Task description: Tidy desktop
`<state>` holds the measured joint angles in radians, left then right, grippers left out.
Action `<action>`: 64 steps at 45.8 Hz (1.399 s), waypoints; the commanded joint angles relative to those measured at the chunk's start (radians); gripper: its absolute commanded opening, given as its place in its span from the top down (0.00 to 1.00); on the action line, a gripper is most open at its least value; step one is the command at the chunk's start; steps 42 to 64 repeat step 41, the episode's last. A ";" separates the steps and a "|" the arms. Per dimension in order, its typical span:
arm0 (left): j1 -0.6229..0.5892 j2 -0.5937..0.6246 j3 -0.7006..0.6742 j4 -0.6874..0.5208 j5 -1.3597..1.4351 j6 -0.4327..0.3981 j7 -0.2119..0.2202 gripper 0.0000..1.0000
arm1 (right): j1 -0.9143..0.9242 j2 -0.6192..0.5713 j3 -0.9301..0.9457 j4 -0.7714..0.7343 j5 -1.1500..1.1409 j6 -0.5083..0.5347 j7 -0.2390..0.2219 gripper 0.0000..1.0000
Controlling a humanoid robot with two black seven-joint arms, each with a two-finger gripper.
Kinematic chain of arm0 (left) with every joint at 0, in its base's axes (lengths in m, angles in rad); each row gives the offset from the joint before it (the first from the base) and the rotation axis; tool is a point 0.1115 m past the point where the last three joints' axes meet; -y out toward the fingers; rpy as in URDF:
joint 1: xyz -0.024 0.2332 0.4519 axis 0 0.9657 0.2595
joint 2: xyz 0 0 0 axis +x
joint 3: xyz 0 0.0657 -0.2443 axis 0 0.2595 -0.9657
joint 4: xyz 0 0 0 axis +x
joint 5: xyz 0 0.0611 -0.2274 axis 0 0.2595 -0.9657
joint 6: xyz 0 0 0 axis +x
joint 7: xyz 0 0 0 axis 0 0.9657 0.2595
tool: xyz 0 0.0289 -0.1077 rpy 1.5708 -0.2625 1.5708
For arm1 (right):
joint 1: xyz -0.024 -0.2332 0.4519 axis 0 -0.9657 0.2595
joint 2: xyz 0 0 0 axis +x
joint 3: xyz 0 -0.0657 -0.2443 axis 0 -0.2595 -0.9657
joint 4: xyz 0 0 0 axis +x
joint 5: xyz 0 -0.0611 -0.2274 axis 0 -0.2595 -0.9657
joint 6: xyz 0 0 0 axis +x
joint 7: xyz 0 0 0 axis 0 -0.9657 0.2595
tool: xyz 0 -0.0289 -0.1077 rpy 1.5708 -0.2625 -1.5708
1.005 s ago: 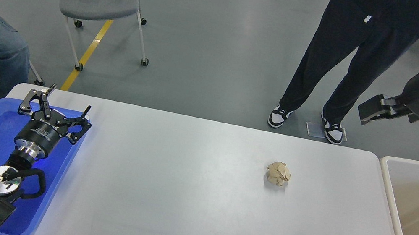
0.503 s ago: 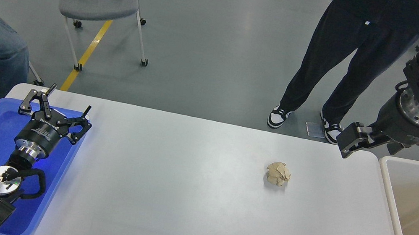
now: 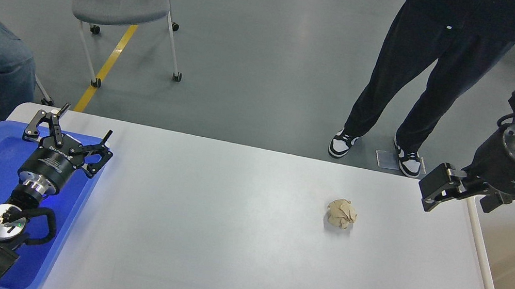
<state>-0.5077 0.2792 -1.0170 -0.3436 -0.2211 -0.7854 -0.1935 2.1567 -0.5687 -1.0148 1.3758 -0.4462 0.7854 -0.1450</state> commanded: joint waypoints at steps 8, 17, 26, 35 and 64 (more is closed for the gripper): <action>0.000 -0.002 0.000 0.000 0.000 0.000 0.000 0.00 | 0.118 0.016 -0.091 0.022 0.007 0.000 0.042 0.00; 0.000 -0.002 0.000 0.000 0.000 0.000 0.000 0.00 | 0.150 0.029 -0.105 0.023 0.018 0.000 0.041 0.00; 0.000 0.000 0.000 0.000 0.000 0.000 0.000 0.00 | 0.158 0.030 -0.105 0.025 0.020 0.000 0.041 0.00; 0.000 0.000 0.000 0.000 0.000 0.000 0.000 0.00 | 0.160 0.038 -0.103 0.025 0.020 0.000 0.039 0.00; 0.000 -0.002 0.000 0.000 0.000 0.000 0.000 0.00 | 0.160 0.041 -0.103 0.025 0.020 0.000 0.039 0.00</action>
